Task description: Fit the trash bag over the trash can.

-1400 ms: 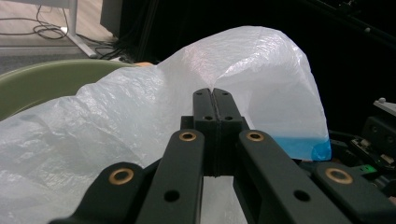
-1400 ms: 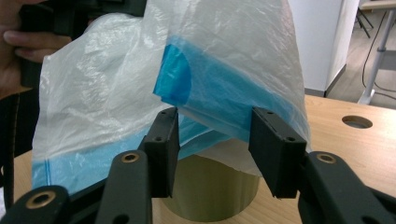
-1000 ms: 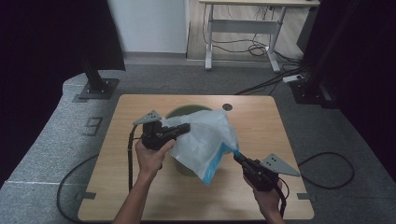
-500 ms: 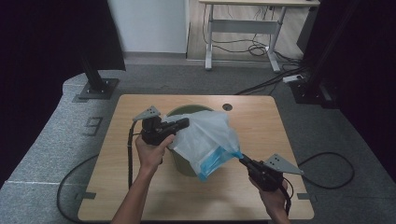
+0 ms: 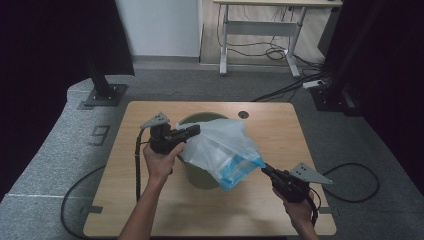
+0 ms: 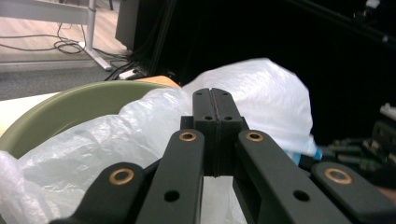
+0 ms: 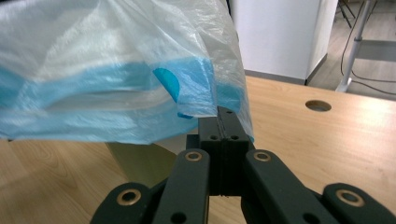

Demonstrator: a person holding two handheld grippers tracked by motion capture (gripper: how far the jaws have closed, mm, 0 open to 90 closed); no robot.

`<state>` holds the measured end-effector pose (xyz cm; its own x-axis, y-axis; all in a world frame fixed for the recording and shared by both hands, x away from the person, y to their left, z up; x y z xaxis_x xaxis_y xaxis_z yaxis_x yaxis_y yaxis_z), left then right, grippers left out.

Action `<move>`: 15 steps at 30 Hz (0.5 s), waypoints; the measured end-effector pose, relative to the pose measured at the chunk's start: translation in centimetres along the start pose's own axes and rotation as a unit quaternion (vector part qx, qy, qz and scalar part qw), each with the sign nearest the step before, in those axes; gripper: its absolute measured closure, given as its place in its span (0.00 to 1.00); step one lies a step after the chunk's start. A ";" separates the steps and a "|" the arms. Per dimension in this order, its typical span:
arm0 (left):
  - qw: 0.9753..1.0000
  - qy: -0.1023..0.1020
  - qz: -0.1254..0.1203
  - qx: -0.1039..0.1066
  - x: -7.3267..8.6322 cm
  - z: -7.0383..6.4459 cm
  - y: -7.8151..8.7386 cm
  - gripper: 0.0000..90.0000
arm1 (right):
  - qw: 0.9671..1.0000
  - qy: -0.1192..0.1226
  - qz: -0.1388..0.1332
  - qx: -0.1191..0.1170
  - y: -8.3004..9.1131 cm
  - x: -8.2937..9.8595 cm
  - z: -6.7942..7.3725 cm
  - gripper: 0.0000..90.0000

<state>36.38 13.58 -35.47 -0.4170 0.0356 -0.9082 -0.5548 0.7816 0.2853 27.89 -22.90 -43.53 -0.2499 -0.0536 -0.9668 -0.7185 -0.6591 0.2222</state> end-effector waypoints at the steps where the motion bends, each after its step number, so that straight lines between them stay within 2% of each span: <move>1: 1.000 -0.013 0.004 0.003 -0.1 -0.4 0.1 0.99 | 1.000 0.002 -0.002 -0.002 0.1 -0.2 0.0 0.98; 3: 0.999 -0.040 0.007 0.002 -0.4 -1.2 0.2 0.83 | 1.000 -0.002 -0.006 -0.011 0.3 -0.5 0.2 0.98; 5: 0.996 -0.080 0.015 -0.022 -0.9 -2.6 0.1 0.68 | 1.000 0.005 -0.007 -0.013 0.3 -0.9 0.4 0.98; 7: 0.995 -0.098 0.023 -0.021 -1.2 -3.5 0.0 0.59 | 1.000 0.013 -0.007 -0.010 0.3 -1.3 0.6 0.98; 10: 0.989 -0.137 0.044 -0.027 -1.7 -5.1 -0.6 0.45 | 1.000 0.012 -0.005 -0.014 0.4 -1.7 0.6 0.98; 13: 0.985 -0.155 0.066 -0.031 -1.7 -5.8 -1.3 0.36 | 1.000 0.006 -0.004 -0.023 0.4 -1.9 0.7 0.98; 15: 0.984 -0.158 0.083 -0.026 -1.5 -6.0 -2.0 0.32 | 1.000 0.006 -0.005 -0.026 0.4 -2.1 0.8 0.98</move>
<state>33.81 8.26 -32.84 -0.2656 0.3582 -0.8951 -0.5369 0.7162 0.4459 27.59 -22.47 -41.25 -0.2351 -0.0561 -0.9703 -0.6854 -0.6983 0.2065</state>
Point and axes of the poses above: each handheld gripper's, and its own axes: y roughly backward along the jaws, x roughly out of its underside, z roughly to its left, the point moved 1 cm from there along -y, roughly forward along the jaws, and after that the axes turned 3 degrees about -x, right-handed, at the moved point
